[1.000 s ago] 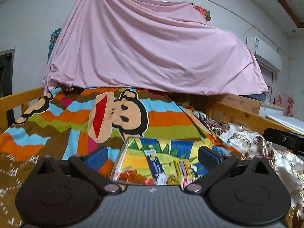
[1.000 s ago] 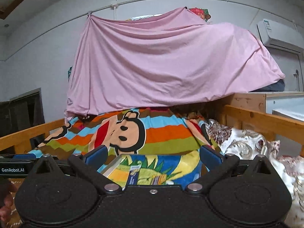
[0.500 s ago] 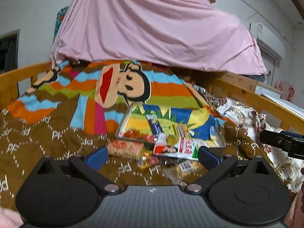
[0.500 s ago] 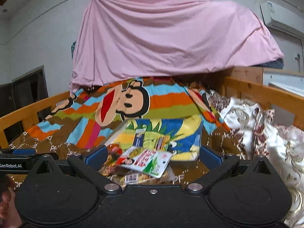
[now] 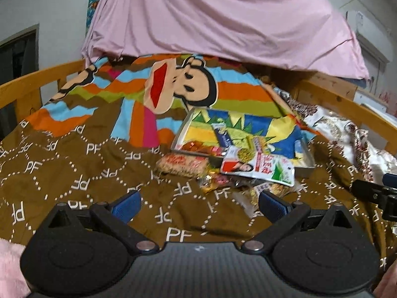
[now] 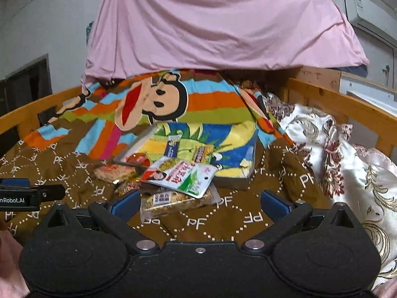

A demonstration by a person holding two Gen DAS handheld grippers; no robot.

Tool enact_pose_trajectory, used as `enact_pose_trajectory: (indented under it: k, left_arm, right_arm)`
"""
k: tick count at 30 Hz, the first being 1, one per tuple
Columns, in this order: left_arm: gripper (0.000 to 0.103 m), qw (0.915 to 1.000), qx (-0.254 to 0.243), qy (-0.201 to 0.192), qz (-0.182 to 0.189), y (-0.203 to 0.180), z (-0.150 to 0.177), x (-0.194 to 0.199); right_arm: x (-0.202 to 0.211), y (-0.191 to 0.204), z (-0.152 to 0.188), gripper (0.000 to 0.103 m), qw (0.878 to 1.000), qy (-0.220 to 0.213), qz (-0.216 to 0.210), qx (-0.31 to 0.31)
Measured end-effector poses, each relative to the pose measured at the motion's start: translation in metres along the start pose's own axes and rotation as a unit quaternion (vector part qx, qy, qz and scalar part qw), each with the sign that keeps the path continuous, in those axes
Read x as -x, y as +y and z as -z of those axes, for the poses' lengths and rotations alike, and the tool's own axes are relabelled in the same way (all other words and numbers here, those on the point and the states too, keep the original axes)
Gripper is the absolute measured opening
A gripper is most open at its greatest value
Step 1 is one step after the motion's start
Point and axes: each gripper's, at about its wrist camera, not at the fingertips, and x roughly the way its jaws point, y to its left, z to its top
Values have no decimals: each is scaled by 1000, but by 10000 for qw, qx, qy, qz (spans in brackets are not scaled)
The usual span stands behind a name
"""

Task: Organize snacks
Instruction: 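Move both tools down toward the remaining snack packs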

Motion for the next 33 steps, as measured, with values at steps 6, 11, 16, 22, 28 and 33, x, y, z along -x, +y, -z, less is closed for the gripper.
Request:
enact_pose_trajectory:
  k: [6,11,16,22,28,33]
  left_arm:
    - [103,9996,92,253,-111,4,0,-8]
    - [103,9989,121,414,-185,5,1,-12]
    - [103,9981,139,571,-195,5,-1,-16]
    - [103,9934,178,1130,-75,9,-7,-38]
    - [103,9871,362,1559,85,18,-9,-61]
    - [103,9862,371,1608,115,22,-16,-77]
  right_arm:
    - [-8,1,1,102,9998,206,20,35]
    - [-16,5,2,102,9991,410,19,141]
    - [-26,10,3,102,9975,648,-79,262]
    - [-47,12,3,102,9925,1137,-365,275]
    - [-68,18,-1,102,9870,1355,-536,674]
    - [-82,23,-8,102,9841,1278,-587,1084]
